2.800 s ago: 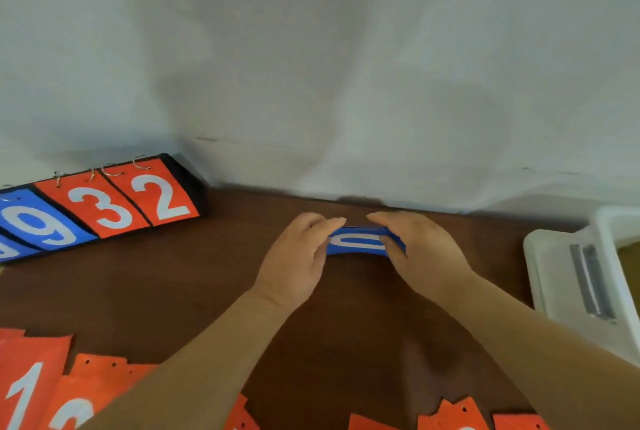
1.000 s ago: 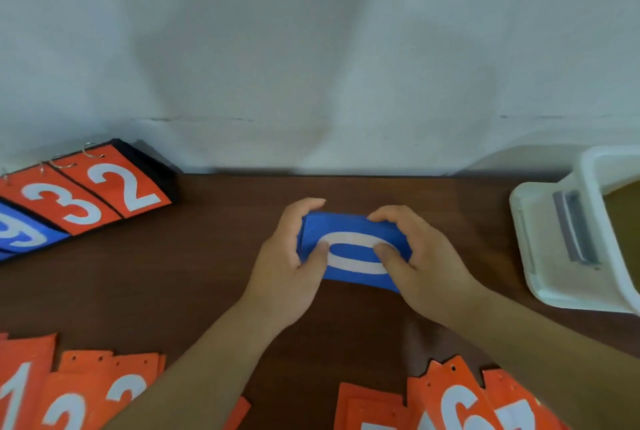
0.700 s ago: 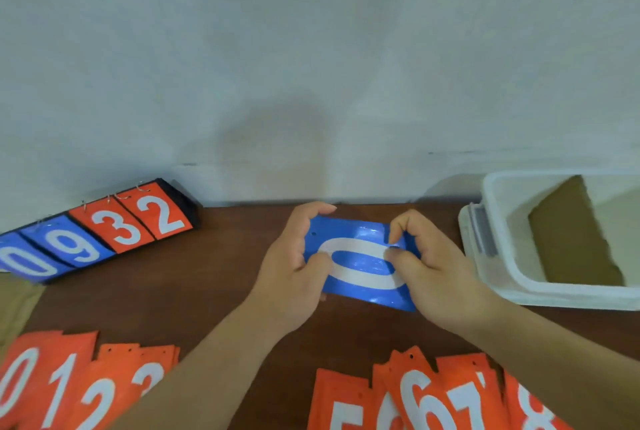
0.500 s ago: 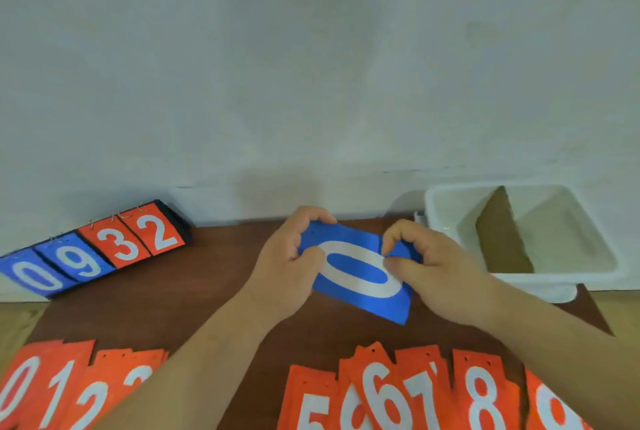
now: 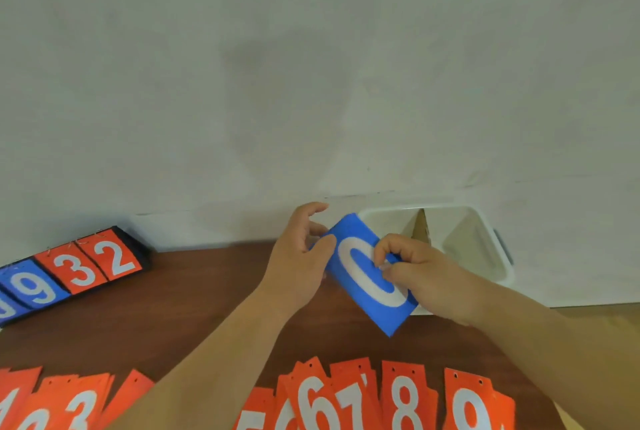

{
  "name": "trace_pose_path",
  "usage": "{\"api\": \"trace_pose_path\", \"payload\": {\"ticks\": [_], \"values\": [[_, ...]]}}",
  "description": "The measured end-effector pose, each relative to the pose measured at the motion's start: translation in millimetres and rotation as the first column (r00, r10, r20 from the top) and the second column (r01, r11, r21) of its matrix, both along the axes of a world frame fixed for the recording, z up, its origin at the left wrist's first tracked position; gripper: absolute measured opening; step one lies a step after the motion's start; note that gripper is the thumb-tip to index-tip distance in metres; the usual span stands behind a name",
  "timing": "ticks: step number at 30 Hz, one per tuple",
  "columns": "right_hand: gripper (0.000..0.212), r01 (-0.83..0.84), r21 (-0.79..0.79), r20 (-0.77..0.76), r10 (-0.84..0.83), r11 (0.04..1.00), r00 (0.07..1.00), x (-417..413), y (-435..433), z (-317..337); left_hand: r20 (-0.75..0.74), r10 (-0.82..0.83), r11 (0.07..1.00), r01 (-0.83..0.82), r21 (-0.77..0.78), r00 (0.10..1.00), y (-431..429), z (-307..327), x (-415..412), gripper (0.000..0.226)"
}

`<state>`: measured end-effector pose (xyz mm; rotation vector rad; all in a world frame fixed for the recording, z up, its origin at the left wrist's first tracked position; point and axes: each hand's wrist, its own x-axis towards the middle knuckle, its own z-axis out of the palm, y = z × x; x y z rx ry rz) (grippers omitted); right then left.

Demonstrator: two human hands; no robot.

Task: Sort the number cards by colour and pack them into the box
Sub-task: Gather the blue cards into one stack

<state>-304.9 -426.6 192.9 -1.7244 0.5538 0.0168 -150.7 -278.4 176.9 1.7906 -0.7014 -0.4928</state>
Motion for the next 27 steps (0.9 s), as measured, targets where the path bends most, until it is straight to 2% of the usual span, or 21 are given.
{"api": "trace_pose_path", "payload": {"ticks": [2,5,9,12,17,20,22,23,24,25,26,27], "values": [[0.018,0.190,-0.089,-0.035,-0.194,0.978,0.980,3.0,-21.8,-17.4,0.003,0.027,0.997,-0.027,0.067,1.000,-7.4,-20.6,3.1,0.047],[0.025,0.303,-0.256,-0.125,-0.342,0.918,0.931,10.7,-49.3,-40.8,0.036,-0.029,0.963,0.019,0.270,0.999,-13.8,-51.7,1.1,0.052],[0.028,0.278,-0.381,-0.246,-0.386,0.882,0.889,30.2,-64.4,-65.6,-0.024,-0.122,0.921,0.122,0.369,0.992,-27.3,-78.6,-1.7,0.056],[0.032,0.233,-0.442,-0.301,-0.388,0.866,0.871,45.4,-68.8,-77.5,-0.042,-0.194,0.912,0.196,0.360,0.980,-37.0,-90.4,3.6,0.053],[0.031,-0.001,-0.563,-0.474,-0.322,0.827,0.819,66.1,-68.2,-88.6,-0.006,-0.247,0.897,0.231,0.376,0.969,-49.6,-104.7,8.0,0.050],[0.031,-0.102,-0.552,-0.488,-0.221,0.827,0.844,77.2,-65.6,-98.3,-0.024,-0.237,0.904,0.229,0.362,0.971,-52.2,-113.8,13.9,0.050],[0.031,-0.136,-0.503,-0.545,-0.191,0.854,0.817,86.9,-57.2,-96.7,-0.045,-0.248,0.901,0.248,0.356,0.968,-51.6,-117.2,16.4,0.051],[0.031,-0.280,-0.523,-0.604,-0.119,0.805,0.788,88.9,-54.3,-95.8,-0.052,-0.249,0.902,0.251,0.352,0.967,-50.9,-118.5,17.1,0.051],[0.030,-0.440,-0.522,-0.691,-0.061,0.731,0.720,89.5,-52.4,-98.7,-0.058,-0.245,0.904,0.250,0.346,0.968,-50.1,-120.0,17.6,0.051],[0.028,-0.599,-0.510,-0.769,-0.016,0.617,0.639,90.2,-56.1,-111.2,-0.062,-0.241,0.907,0.247,0.341,0.969,-49.6,-121.6,18.2,0.051],[0.025,-0.679,-0.474,-0.814,0.015,0.560,0.581,89.7,-59.9,-123.2,-0.066,-0.236,0.909,0.244,0.338,0.970,-49.3,-123.5,18.7,0.051],[0.023,-0.711,-0.457,-0.849,-0.023,0.535,0.528,91.6,-60.9,-124.8,-0.069,-0.232,0.909,0.242,0.338,0.970,-49.1,-124.9,19.0,0.051]]}}
